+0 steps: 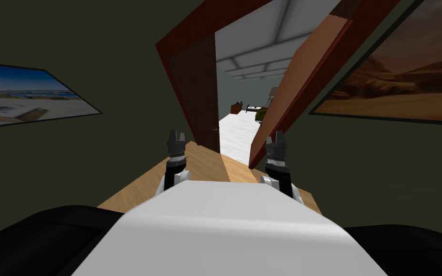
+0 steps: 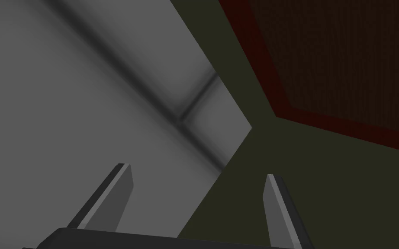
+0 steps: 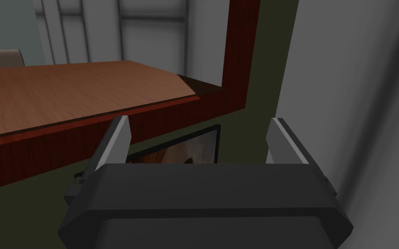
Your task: Push the door open
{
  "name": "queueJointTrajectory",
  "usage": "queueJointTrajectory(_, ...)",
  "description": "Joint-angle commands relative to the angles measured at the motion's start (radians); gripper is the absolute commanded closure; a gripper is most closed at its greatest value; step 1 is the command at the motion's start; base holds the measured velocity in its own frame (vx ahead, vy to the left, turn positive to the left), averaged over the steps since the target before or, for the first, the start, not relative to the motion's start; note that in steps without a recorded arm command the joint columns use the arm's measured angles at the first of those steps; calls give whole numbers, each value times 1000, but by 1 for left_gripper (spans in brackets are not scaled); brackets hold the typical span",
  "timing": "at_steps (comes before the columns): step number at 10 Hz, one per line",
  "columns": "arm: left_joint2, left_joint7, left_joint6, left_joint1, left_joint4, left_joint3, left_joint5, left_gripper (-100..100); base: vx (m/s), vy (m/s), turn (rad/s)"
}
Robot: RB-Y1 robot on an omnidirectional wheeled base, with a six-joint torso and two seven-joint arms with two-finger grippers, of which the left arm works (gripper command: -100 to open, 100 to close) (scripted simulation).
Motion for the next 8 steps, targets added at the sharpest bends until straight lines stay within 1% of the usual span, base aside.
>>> queueJointTrajectory(1,7,2,-5,-9,35,-6,0,-100,74,17,-49)
queueJointTrajectory(2,11,3,-8,-14,58,-9,1,-100,155,47,-65)
queueJointTrajectory(4,16,4,-12,-22,86,-14,1,-100,117,47,-41)
queueJointTrajectory(5,21,6,-17,-30,119,-19,1,-100,106,39,-63)
queueJointTrajectory(8,28,8,-25,-44,178,-29,2,-100,103,45,-49)
